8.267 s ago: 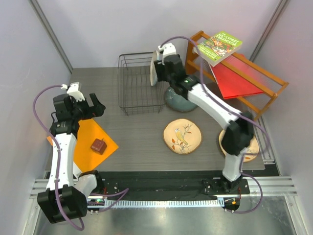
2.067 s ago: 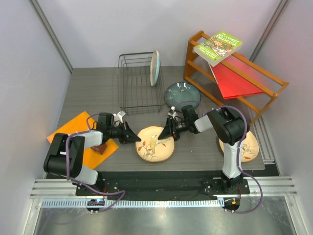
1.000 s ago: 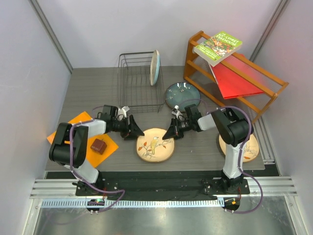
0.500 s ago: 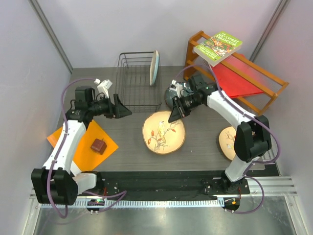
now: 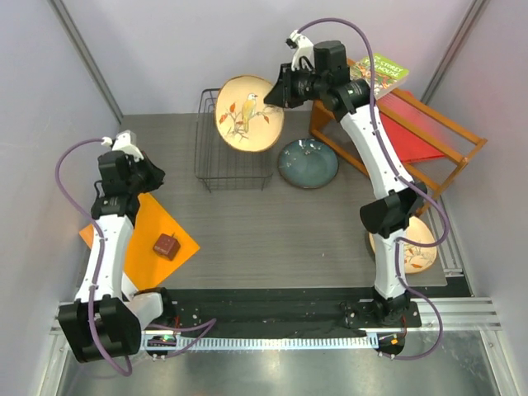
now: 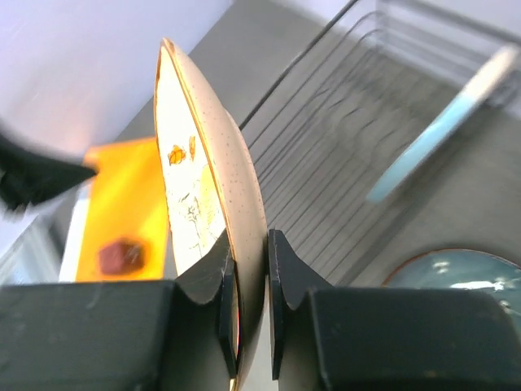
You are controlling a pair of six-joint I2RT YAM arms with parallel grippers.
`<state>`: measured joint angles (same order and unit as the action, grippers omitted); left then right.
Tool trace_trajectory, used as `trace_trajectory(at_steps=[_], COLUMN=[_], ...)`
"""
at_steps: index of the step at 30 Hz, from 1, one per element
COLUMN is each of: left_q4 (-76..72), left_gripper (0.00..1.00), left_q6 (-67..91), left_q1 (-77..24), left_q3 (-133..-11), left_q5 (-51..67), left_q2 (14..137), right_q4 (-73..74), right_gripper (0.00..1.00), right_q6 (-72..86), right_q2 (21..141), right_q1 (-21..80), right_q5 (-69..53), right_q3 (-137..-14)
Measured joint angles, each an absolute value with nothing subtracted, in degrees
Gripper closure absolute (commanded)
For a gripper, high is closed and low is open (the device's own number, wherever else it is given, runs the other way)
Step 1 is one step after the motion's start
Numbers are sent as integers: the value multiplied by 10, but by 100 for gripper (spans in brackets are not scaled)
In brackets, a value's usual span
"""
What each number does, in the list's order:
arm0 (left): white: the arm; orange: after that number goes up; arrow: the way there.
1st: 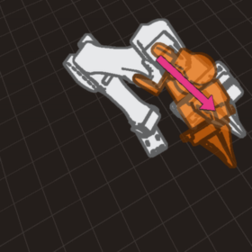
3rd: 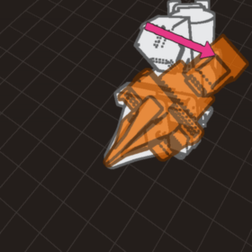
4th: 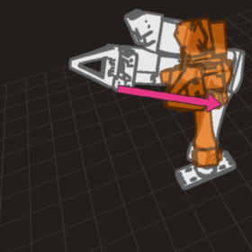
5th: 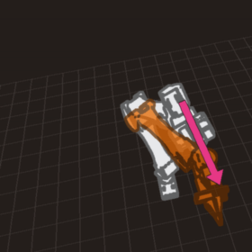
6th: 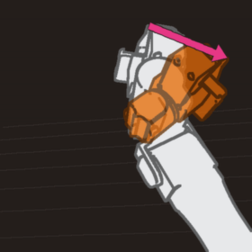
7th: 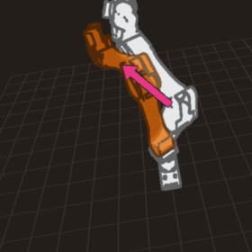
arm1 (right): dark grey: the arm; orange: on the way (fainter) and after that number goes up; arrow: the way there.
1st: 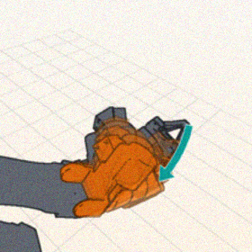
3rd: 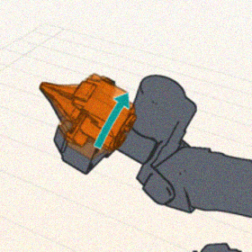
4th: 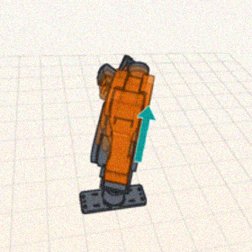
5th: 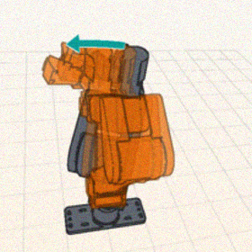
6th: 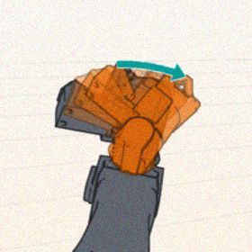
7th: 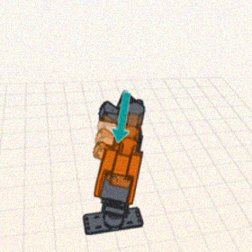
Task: Load the plates into the dish rack
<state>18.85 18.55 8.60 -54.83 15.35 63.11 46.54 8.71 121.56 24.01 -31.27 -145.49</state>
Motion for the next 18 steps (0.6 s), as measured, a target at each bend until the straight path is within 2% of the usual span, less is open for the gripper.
trace_trajectory(at_steps=[6,12,18], left_q4=[118,54,31], left_gripper=[100,100,100], left_q6=[245,285,293], left_q1=[86,86,86], left_q3=[-484,-451,-450], left_q5=[106,107,132], left_q2=[661,713,736], right_q4=[361,265,112], right_gripper=[99,99,99], right_q6=[105,51,-49], right_q2=[1204,1302,1366], right_q1=[313,450,527], right_q5=[-58,209,360], right_q3=[-1362,-1405,-1406])
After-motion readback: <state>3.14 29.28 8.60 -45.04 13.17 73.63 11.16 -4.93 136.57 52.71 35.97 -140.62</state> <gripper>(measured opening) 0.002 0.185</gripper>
